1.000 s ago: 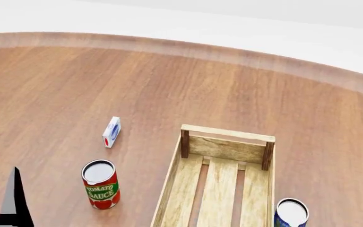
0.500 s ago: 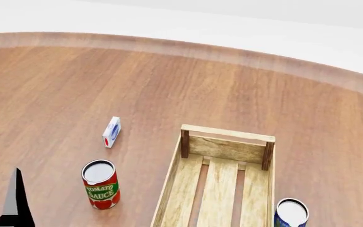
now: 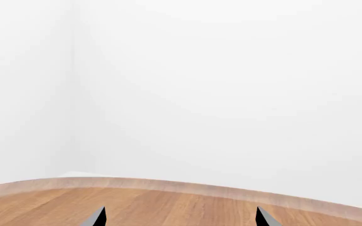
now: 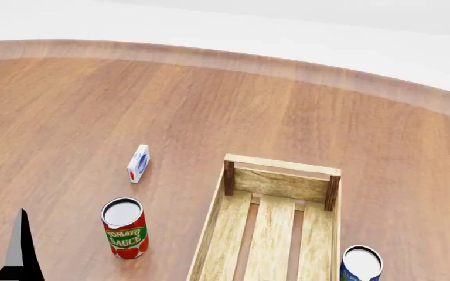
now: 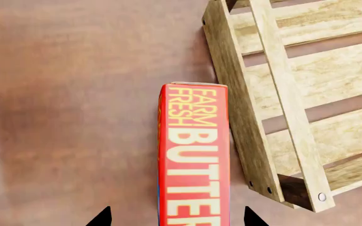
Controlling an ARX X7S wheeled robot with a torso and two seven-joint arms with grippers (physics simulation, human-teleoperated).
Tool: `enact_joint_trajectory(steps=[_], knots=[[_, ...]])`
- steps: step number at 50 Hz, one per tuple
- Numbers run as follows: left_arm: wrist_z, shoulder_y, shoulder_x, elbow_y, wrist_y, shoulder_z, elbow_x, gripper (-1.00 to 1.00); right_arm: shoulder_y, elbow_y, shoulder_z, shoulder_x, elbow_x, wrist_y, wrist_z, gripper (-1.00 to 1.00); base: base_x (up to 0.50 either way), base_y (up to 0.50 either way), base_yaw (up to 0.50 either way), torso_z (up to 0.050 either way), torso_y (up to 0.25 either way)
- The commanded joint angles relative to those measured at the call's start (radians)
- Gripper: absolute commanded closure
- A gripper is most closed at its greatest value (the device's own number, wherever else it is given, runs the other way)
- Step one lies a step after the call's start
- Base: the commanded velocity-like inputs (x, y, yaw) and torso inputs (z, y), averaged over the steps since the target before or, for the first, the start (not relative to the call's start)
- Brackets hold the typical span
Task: Pick up the butter and put it in the tray.
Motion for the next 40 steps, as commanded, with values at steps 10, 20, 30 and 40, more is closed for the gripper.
enact_joint_trajectory(steps=[10,20,30,40], knots=[[-0.005,-0.001,-0.005,-0.006,0.006,0.003,-0.002,-1.0,-0.062,0.062,-0.055,-0.024,-0.102,-0.073,-0.012,-1.0,0.0,0.0,0.0,0.0,0.0],[-0.008,-0.002,-0.008,-0.003,0.002,0.005,-0.005,-1.0,-0.11,0.104,-0.07,-0.004,-0.131,-0.145,-0.013,-1.0,0.0,0.0,0.0,0.0,0.0],[-0.01,-0.002,-0.01,-0.004,0.004,0.01,-0.004,-1.0,-0.126,0.101,-0.061,0.028,-0.112,-0.167,0.009,-1.0,0.0,0.0,0.0,0.0,0.0],[-0.013,-0.004,-0.012,-0.006,0.003,0.011,-0.006,-1.0,-0.136,0.113,-0.068,0.025,-0.121,-0.177,0.011,-1.0,0.0,0.0,0.0,0.0,0.0]])
